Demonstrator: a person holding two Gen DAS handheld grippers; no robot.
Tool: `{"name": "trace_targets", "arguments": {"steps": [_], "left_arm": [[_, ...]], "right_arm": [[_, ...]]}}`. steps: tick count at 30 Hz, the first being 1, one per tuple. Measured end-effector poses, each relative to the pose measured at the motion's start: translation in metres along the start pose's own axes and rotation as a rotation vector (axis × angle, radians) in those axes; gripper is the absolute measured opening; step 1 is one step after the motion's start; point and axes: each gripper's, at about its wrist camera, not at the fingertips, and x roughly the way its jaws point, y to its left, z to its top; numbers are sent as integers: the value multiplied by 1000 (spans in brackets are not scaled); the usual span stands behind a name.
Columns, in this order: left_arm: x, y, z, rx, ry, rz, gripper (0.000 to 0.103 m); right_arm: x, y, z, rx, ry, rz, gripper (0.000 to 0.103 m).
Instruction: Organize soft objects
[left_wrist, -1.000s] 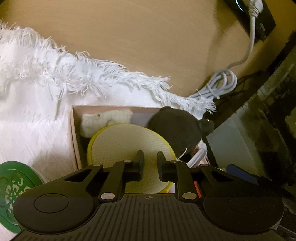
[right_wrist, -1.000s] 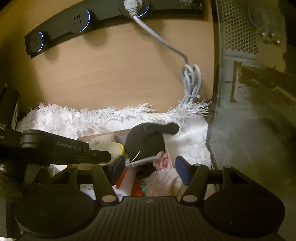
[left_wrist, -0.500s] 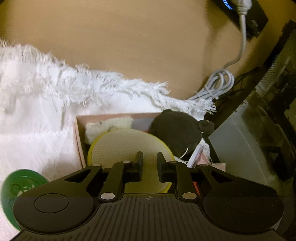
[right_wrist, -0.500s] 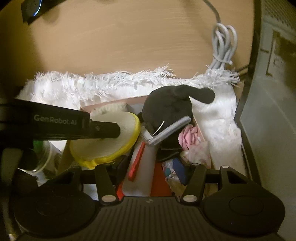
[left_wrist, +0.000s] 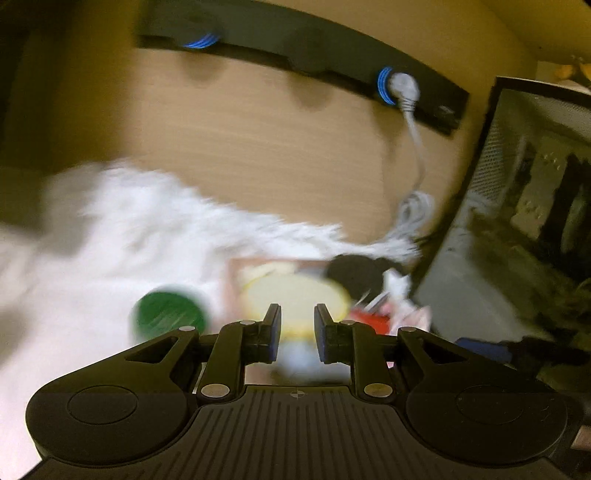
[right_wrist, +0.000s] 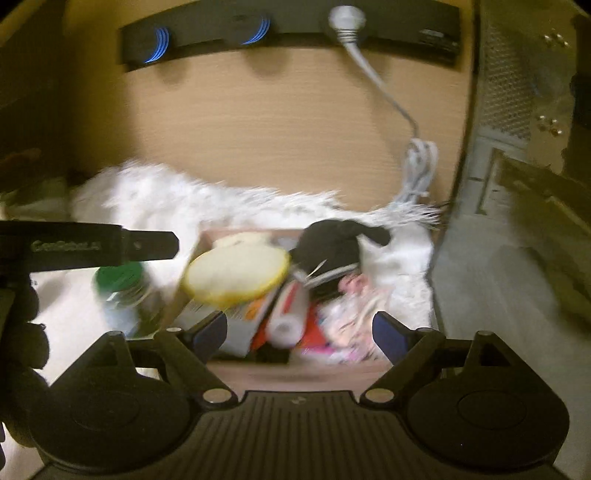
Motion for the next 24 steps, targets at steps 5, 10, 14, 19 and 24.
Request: {"name": "trace_targets", "arguments": {"steps": [5,10,14,19,24], "left_arm": [[-40,-4,-72,-100,36,180,22],[-54,-19,-127,-162,83,300,22],[-53,-33,-153,-177,95,369,22],[-45,-48,-158,-136,78,430,22],[-42,-63,-166,-76,79,488,22]], "right_arm": [[-18,10,-39,-104,16,130,93],[-12,13,-77,-182,86,211,95],[-6,10,-98,-217,135,238,96],[7,6,-115,-234,200,248,103],[12,-5,-118,-207,177,260,103]]}}
